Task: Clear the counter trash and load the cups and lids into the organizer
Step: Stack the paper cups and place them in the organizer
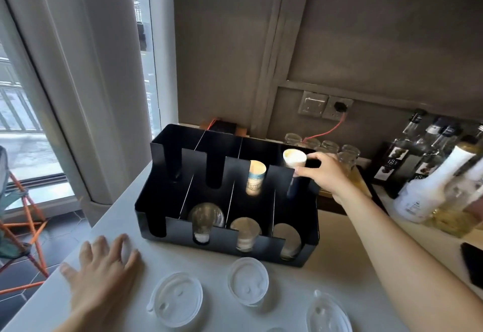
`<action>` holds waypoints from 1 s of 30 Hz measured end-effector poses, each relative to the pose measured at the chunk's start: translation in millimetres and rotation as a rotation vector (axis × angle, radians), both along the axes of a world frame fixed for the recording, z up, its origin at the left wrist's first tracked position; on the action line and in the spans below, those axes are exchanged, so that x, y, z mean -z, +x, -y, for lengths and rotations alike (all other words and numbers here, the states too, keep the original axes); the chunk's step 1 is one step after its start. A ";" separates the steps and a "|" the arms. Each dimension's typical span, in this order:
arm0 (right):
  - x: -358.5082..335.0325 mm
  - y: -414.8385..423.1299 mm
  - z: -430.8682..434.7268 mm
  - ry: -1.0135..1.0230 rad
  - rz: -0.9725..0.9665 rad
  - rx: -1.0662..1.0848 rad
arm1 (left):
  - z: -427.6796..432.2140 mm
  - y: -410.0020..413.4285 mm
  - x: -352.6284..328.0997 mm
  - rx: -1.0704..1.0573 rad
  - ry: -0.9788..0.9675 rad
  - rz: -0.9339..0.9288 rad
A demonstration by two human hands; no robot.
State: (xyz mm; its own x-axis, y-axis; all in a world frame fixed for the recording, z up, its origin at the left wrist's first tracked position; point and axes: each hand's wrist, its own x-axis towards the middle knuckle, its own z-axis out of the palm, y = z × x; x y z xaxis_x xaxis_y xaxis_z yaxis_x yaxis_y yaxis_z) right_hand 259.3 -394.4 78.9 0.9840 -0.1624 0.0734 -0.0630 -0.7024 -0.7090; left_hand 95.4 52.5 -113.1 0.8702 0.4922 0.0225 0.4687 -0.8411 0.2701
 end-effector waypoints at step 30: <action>-16.5 -83.4 -36.8 -0.211 0.648 -0.106 | 18.2 -19.3 -25.0 0.113 -0.233 0.188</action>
